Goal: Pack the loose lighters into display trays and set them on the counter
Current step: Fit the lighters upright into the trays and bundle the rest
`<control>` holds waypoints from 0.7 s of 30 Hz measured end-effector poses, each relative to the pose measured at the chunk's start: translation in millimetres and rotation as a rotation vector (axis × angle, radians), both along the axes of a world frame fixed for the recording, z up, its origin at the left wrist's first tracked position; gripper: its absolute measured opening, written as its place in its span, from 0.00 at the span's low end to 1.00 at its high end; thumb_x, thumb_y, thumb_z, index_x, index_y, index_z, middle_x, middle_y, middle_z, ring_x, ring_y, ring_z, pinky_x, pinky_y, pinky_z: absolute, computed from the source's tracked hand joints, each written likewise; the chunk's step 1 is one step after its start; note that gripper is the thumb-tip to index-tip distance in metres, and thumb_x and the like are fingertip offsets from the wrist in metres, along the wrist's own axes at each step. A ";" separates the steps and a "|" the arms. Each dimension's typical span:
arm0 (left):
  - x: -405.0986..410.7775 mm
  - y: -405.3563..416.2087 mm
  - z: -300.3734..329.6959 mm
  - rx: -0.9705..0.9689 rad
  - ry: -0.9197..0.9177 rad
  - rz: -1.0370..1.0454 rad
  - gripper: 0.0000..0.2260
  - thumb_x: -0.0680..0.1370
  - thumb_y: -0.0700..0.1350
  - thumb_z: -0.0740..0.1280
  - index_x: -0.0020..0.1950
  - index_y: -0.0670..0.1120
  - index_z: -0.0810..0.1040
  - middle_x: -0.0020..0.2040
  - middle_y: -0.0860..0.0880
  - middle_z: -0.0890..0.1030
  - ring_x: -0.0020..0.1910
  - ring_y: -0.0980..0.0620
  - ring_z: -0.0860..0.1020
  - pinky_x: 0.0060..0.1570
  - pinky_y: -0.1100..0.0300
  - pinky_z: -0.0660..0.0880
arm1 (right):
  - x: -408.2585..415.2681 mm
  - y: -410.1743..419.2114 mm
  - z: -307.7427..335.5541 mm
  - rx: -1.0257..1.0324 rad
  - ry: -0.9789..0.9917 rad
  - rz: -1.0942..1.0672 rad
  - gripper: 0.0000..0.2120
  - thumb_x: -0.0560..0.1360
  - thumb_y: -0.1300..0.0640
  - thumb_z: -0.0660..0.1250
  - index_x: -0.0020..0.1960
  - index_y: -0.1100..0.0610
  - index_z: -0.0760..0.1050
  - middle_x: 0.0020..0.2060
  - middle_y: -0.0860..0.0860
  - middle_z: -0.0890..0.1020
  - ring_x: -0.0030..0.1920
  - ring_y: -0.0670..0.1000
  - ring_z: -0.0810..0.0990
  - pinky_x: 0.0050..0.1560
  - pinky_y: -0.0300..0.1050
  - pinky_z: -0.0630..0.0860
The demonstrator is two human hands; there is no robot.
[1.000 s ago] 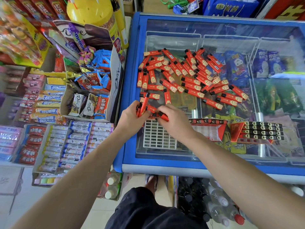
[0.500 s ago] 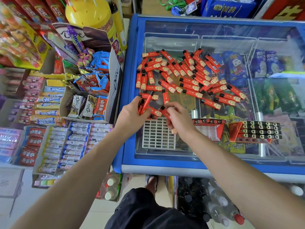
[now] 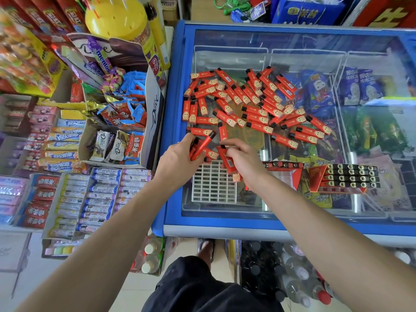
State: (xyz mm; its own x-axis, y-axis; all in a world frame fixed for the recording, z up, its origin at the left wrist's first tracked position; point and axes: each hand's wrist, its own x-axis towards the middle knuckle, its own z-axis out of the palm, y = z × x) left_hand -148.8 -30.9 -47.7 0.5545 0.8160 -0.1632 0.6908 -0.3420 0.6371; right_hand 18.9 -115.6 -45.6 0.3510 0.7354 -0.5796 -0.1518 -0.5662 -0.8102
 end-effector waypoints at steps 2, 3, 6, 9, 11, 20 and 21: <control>0.1 0.4 -0.6 0.054 0.021 -0.011 0.10 0.81 0.52 0.69 0.55 0.51 0.70 0.36 0.56 0.75 0.34 0.55 0.76 0.33 0.57 0.71 | 0.9 -0.5 -0.3 -0.011 -0.023 0.008 0.12 0.80 0.61 0.62 0.57 0.49 0.79 0.51 0.57 0.82 0.43 0.54 0.82 0.39 0.49 0.81; 0.3 0.5 -0.7 0.077 0.033 -0.015 0.10 0.81 0.52 0.68 0.56 0.50 0.70 0.36 0.56 0.74 0.34 0.55 0.76 0.33 0.56 0.70 | 1.6 -0.6 -0.5 -0.018 -0.045 0.014 0.10 0.79 0.61 0.64 0.57 0.50 0.78 0.50 0.56 0.82 0.43 0.53 0.82 0.41 0.50 0.83; 1.1 1.3 -1.7 0.126 0.082 -0.047 0.11 0.82 0.53 0.67 0.57 0.49 0.70 0.37 0.54 0.75 0.34 0.52 0.77 0.33 0.55 0.70 | 3.6 -2.2 -0.1 -0.032 -0.119 0.046 0.08 0.78 0.59 0.68 0.56 0.53 0.76 0.47 0.55 0.82 0.38 0.52 0.80 0.37 0.47 0.77; 3.4 3.1 -2.2 0.165 0.135 -0.075 0.11 0.82 0.53 0.67 0.57 0.49 0.69 0.37 0.53 0.76 0.35 0.48 0.77 0.34 0.55 0.70 | 5.7 -4.0 -0.3 -0.013 -0.171 0.056 0.08 0.76 0.60 0.69 0.53 0.57 0.73 0.41 0.56 0.81 0.36 0.53 0.79 0.38 0.49 0.74; 5.9 3.5 -1.6 0.190 0.178 -0.092 0.12 0.82 0.53 0.67 0.58 0.48 0.69 0.37 0.53 0.75 0.35 0.46 0.77 0.35 0.54 0.71 | 5.9 -5.3 1.9 0.019 -0.245 0.078 0.06 0.77 0.61 0.67 0.52 0.55 0.72 0.39 0.57 0.80 0.35 0.53 0.79 0.37 0.49 0.74; 6.2 1.8 0.5 0.184 0.130 -0.084 0.11 0.81 0.53 0.67 0.56 0.49 0.69 0.37 0.53 0.75 0.35 0.46 0.77 0.35 0.53 0.73 | 1.7 0.1 0.7 0.093 -0.611 0.251 0.05 0.76 0.65 0.68 0.41 0.58 0.77 0.39 0.52 0.79 0.35 0.45 0.76 0.33 0.32 0.67; 5.9 1.7 0.4 0.188 0.138 -0.091 0.12 0.81 0.53 0.68 0.56 0.49 0.68 0.36 0.53 0.75 0.34 0.46 0.77 0.34 0.53 0.72 | 0.5 0.5 -0.6 0.078 -0.599 0.252 0.05 0.75 0.65 0.68 0.41 0.58 0.77 0.37 0.51 0.79 0.34 0.46 0.76 0.34 0.35 0.68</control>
